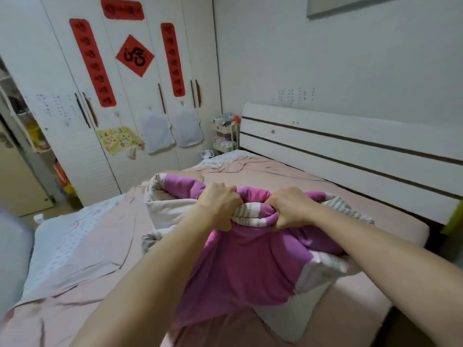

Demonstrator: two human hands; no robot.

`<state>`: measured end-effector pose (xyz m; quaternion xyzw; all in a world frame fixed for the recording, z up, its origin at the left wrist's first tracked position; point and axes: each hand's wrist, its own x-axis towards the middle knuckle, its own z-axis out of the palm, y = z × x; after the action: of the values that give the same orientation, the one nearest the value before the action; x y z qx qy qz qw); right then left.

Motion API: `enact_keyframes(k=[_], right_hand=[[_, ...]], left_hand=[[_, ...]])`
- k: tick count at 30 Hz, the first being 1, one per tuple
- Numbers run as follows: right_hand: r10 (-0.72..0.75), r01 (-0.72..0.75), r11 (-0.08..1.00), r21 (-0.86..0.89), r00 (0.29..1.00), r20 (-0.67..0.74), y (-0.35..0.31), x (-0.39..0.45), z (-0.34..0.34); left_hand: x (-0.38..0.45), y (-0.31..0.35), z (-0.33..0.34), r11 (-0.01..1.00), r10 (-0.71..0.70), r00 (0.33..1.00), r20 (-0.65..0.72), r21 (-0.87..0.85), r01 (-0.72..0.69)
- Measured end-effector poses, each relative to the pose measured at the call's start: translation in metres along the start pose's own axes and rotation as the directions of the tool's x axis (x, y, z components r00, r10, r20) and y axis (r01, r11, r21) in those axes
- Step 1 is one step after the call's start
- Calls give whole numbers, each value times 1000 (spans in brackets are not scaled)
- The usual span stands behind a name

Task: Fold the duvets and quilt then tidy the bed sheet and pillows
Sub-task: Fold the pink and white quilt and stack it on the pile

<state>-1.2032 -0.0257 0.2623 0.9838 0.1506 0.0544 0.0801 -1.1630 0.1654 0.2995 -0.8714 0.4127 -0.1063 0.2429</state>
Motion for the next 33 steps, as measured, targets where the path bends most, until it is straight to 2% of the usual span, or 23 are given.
enact_keyframes(k=[5,8,13,14,16,18,19,21,23,24,25,28,29,32,33], right_hand=[[232,-232,972,-31,973,-14,-11,-88,-49],[375,-373,926,-64,927,11,-18,-155,-83],[595,-587,799,-126,803,34,-39,-276,-126],[659,-648,748,-141,750,47,-49,-313,-133],[736,-724,674,-149,676,44,-62,-360,-143],[836,-819,546,-175,547,47,-88,-427,-154],[847,-831,528,-175,529,42,-95,-443,-157],[897,-880,437,-187,441,23,-126,-495,-165],[946,-923,320,-212,325,12,-161,-547,-174],[973,-947,227,-226,231,8,-192,-587,-183],[974,-952,217,-216,225,-13,-205,-603,-185],[998,-970,58,-238,64,-17,-274,-670,-200],[998,-971,42,-233,50,-29,-287,-682,-202],[992,-956,-122,-268,-121,-21,-351,-727,-218],[987,-948,-162,-275,-156,-45,-372,-743,-224]], left_hand=[[-16,29,-54,988,153,974,-165,-12,-157],[-24,59,-94,964,252,931,-264,-9,-264],[-42,134,-159,873,465,798,-383,49,-485],[-49,159,-178,835,525,747,-409,76,-545],[-60,193,-201,790,586,688,-427,112,-603],[-83,244,-233,703,671,563,-482,173,-690],[-89,256,-239,687,684,537,-494,189,-701],[-111,298,-262,612,733,426,-530,242,-752],[-142,340,-288,533,767,307,-563,292,-794],[-172,370,-308,465,790,214,-575,335,-819],[-184,384,-315,434,802,176,-571,354,-828],[-253,436,-347,295,826,-9,-563,446,-845],[-264,446,-352,275,826,-36,-563,456,-846],[-324,487,-373,157,808,-187,-559,510,-846],[-345,500,-380,107,796,-241,-555,521,-847]])
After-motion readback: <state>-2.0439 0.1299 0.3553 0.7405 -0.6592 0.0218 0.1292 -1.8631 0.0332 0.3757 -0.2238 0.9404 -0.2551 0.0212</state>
